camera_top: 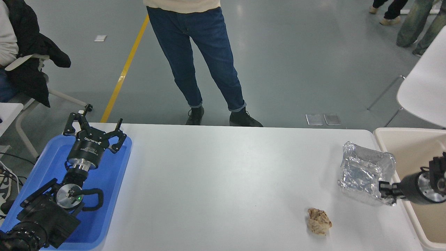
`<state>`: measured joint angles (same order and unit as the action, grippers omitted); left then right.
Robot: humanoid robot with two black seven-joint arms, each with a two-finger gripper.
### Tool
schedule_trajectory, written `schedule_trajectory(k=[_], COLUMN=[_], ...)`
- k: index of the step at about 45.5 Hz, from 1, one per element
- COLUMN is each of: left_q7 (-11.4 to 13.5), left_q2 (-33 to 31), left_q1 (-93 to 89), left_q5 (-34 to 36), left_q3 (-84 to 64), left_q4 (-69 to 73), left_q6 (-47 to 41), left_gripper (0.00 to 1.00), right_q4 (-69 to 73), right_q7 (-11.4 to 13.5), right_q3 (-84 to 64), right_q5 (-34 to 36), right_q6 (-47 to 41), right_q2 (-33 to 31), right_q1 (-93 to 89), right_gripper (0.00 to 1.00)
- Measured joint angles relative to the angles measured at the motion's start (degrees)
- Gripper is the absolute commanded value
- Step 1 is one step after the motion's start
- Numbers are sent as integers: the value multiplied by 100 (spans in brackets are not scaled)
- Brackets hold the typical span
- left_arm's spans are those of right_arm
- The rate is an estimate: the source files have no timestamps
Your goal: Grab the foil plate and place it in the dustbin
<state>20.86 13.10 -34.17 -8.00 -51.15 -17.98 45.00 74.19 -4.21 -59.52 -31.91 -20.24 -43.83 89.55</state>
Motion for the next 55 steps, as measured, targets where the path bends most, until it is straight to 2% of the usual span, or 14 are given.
schedule_trajectory(k=[7, 16, 34, 55], left_q7=[-1, -2, -3, -3], left_q2=[0, 0, 0, 0], left_q1=[-1, 0, 2, 6], left_q5=[4, 8, 9, 9], left_q3=[0, 0, 0, 0], left_q4=[-4, -3, -3, -4], left_q6=[0, 0, 0, 0], left_gripper=[100, 100, 100, 100], right_q4=[390, 575, 694, 598], right_q7=[0, 0, -2, 5], right_q3=[-251, -429, -1301, -2037], right_q5=[46, 316, 534, 571], right_q6=[-1334, -1997, -2405, -2468], right_q2=[41, 84, 88, -79], right_q1=[1167, 2371, 4356, 5074], right_gripper=[0, 0, 0, 0])
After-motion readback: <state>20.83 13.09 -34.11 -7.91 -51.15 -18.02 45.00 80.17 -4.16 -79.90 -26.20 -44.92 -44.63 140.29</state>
